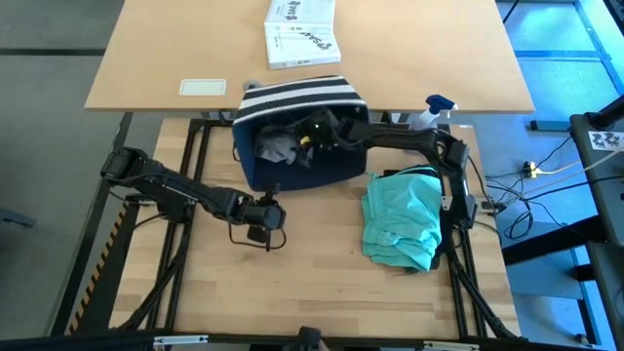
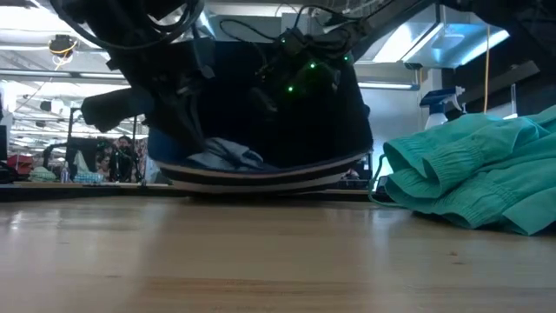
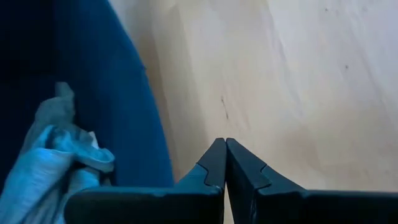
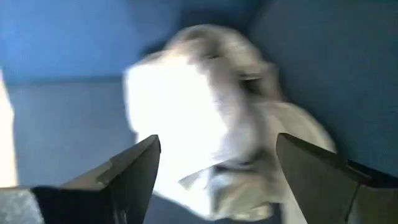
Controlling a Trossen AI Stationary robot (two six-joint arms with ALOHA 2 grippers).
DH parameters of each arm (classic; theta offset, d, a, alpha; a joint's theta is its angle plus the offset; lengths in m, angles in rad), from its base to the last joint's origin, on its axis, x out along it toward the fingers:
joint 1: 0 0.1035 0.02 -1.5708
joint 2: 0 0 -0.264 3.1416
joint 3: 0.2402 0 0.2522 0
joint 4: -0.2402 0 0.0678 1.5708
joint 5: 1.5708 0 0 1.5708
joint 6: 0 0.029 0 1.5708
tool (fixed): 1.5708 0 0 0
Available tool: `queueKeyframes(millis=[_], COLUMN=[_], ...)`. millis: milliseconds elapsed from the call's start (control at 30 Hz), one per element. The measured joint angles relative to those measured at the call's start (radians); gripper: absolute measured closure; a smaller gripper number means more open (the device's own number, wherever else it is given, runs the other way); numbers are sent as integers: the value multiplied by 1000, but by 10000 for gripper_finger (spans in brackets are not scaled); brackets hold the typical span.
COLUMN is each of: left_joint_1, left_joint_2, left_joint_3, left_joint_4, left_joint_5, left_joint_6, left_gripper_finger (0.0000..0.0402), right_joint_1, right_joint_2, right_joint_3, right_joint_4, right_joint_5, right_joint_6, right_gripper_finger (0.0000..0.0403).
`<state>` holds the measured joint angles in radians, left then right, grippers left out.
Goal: Fold Laundry from Bin
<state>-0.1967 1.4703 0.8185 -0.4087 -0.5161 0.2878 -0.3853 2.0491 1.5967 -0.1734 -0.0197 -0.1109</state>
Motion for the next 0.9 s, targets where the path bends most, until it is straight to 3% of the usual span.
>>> queueKeyframes(millis=[167, 500, 733, 900], left_joint_1=[15, 12, 5, 7], left_joint_2=[0, 0, -60, -152], left_joint_3=[0, 1, 2, 3], left_joint_4=[2, 23, 23, 38], left_joint_5=[0, -1, -200, -160], left_joint_6=[0, 2, -20, -24], left_gripper_finger=[401, 401, 400, 373], right_joint_1=[62, 89, 98, 105], right_joint_2=[1, 24, 20, 8], right_joint_3=[-1, -2, -2, -2], right_joint_4=[-43, -28, -41, -36], right_joint_5=[-33, 188, 193, 192], right_joint_6=[-103, -164, -164, -164], right_gripper_finger=[81, 81, 81, 81])
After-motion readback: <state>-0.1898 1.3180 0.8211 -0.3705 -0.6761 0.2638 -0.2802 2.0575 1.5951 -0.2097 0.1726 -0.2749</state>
